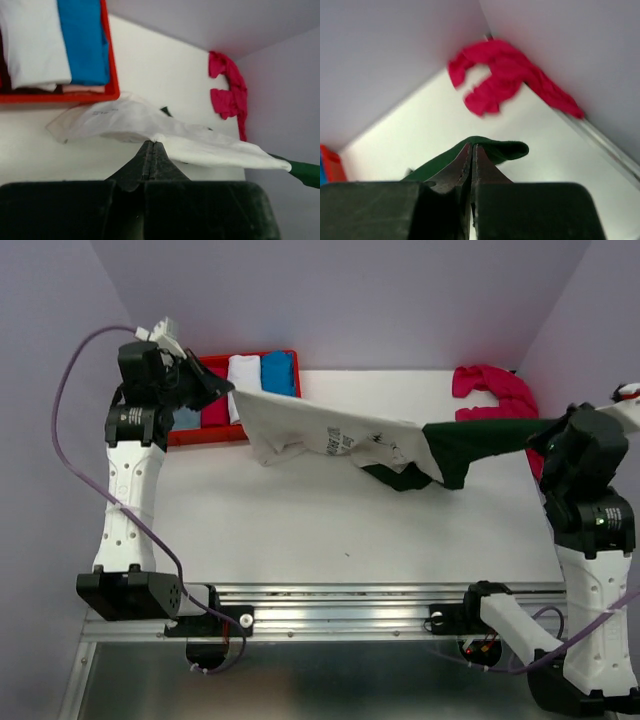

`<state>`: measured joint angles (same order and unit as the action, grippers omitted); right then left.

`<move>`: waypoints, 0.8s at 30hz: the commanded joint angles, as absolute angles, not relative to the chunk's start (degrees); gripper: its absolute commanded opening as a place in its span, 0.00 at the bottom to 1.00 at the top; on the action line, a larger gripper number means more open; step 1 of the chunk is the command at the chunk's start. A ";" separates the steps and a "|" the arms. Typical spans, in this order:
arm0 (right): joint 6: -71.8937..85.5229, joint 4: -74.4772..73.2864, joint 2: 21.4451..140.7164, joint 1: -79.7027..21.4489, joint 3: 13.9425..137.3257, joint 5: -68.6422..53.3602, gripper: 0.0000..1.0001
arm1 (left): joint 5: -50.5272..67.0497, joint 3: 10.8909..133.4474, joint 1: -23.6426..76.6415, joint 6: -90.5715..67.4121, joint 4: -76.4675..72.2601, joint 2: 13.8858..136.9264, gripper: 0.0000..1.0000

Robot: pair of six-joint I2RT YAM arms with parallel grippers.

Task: Roll the t-shirts
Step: Flatten out the T-shirt at the center of the board.

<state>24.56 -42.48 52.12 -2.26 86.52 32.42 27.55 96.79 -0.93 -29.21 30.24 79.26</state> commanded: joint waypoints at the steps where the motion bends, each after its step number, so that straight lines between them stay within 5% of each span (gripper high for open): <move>1: 30.84 -52.37 45.98 -1.76 73.06 32.44 0.01 | 23.74 80.72 -1.58 -24.61 30.32 69.98 0.00; 8: 34.81 -52.49 42.88 -1.76 60.91 27.34 0.01 | 23.29 61.80 -1.41 -26.45 26.82 65.73 0.00; 24: 32.34 -31.03 75.67 -1.76 62.23 29.09 0.01 | 19.51 68.11 -0.35 -27.69 20.92 92.19 0.02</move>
